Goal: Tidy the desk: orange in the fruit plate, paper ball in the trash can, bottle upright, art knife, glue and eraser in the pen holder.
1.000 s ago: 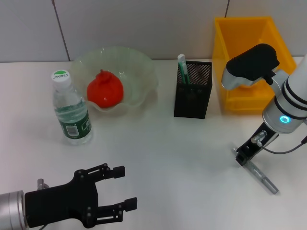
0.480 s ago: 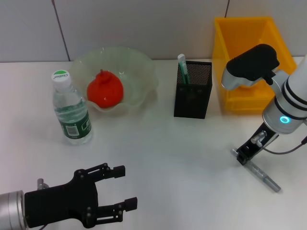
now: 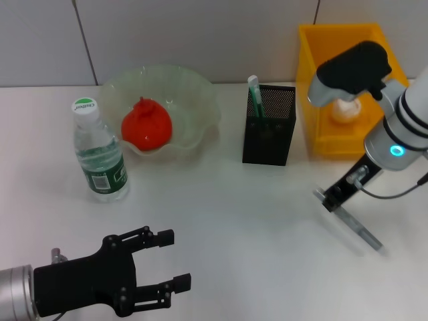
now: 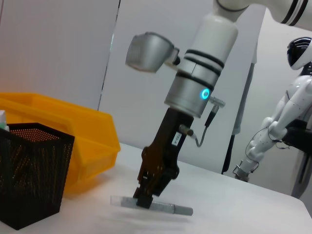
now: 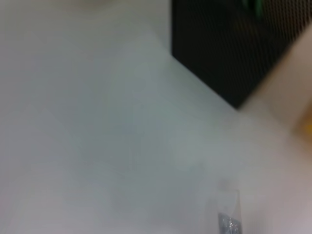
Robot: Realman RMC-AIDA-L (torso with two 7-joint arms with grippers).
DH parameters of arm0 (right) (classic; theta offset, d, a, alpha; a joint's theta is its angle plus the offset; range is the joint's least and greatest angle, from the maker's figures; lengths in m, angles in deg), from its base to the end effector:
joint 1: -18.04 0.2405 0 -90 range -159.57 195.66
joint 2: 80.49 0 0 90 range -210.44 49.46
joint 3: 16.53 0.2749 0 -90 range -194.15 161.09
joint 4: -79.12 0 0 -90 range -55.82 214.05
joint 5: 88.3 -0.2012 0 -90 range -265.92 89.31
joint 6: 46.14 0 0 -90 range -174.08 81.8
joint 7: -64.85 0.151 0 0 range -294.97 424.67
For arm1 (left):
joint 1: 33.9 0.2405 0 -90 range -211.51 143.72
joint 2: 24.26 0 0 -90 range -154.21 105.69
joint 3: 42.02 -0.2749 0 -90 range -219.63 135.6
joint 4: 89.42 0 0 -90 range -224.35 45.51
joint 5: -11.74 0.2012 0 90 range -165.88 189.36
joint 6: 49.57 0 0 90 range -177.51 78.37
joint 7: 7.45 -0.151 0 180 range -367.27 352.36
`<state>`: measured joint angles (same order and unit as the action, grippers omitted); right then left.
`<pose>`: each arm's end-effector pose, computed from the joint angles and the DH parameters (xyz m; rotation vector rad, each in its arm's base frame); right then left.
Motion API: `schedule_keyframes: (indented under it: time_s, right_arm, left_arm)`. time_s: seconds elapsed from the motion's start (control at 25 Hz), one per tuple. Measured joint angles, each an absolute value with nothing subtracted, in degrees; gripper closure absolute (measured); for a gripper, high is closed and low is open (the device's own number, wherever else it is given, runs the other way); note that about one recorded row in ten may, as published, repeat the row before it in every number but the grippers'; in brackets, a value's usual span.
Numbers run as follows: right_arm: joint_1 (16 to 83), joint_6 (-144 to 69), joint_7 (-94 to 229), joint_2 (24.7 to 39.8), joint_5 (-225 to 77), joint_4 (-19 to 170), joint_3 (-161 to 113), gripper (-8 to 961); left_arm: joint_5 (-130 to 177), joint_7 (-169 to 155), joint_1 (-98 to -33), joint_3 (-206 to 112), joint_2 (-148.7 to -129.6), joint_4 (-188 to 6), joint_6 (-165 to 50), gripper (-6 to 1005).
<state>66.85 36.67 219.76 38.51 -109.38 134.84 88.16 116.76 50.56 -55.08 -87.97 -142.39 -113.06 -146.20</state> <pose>0.2026 0.4038 -0.0316 -2.4036 1.0853 -0.6581 -0.2969 0.2524 -0.0443 -2.7539 -0.5121 -0.9462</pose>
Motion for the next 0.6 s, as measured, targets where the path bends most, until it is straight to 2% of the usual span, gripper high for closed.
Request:
schedule_keyframes:
  time_s: [0.36,0.6]
  right_arm:
    - [64.86,46.75,212.46,38.40,-122.08,148.91,94.45,798]
    - [56.98,43.58,200.01,38.48,-136.99,159.44,100.24,797]
  left_arm:
    - [116.76,50.56,-55.02,-87.80,-142.39,-112.82,-146.34,180]
    - [116.77,50.56,-54.98,-87.80,-142.42,-112.90,-146.35,180]
